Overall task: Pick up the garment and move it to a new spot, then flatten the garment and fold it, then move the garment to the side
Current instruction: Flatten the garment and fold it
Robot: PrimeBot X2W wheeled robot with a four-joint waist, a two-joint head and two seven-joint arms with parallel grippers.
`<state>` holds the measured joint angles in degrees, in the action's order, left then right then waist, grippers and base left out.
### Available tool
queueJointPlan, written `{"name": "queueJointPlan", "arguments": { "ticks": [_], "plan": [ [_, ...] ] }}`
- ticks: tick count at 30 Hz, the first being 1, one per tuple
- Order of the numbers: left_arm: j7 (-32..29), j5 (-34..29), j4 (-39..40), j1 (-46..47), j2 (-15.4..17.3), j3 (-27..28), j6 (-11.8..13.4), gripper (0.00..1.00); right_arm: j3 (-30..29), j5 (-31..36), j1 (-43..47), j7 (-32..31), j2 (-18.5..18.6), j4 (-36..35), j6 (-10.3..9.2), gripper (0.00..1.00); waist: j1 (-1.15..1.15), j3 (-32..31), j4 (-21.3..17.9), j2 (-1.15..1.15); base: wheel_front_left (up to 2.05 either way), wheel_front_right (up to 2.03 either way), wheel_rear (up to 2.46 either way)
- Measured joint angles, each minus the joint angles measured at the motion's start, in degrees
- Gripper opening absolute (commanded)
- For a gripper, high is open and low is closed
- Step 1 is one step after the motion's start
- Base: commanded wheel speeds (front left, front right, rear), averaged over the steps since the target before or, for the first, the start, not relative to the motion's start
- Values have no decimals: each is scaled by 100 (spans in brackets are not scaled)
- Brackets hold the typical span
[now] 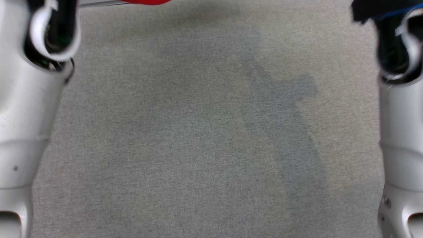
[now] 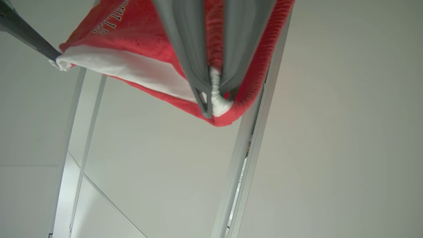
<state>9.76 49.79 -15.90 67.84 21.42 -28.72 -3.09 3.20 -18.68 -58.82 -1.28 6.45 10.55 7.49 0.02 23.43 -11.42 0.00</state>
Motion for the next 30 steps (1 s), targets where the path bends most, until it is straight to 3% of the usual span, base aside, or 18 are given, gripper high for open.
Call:
{"name": "queueJointPlan", "arguments": {
  "ticks": [12, 16, 24, 30],
  "plan": [
    [412, 309, -452, -2457, -82, -371, -259, 0, 689, 0, 1964, 949, -32, 1144, 0, 0, -1, 131, 111, 0, 0, 0, 0],
    [499, 256, -257, -3034, -70, -327, -294, 0, 700, -519, 2501, 1147, -141, 1194, 0, 0, -1, -28, 135, 0, 0, 0, 0],
    [523, 73, 546, -4361, -235, -99, -265, 0, 534, -795, 3793, 1165, -93, 576, 0, 0, -3, -673, 186, 0, 0, 0, 0],
    [524, 1, 1411, -5464, -310, -78, -23, 0, 194, -630, 4991, 753, -70, -623, 0, 0, -4, -1249, 166, 0, 0, 0, 0]
  ]
}}
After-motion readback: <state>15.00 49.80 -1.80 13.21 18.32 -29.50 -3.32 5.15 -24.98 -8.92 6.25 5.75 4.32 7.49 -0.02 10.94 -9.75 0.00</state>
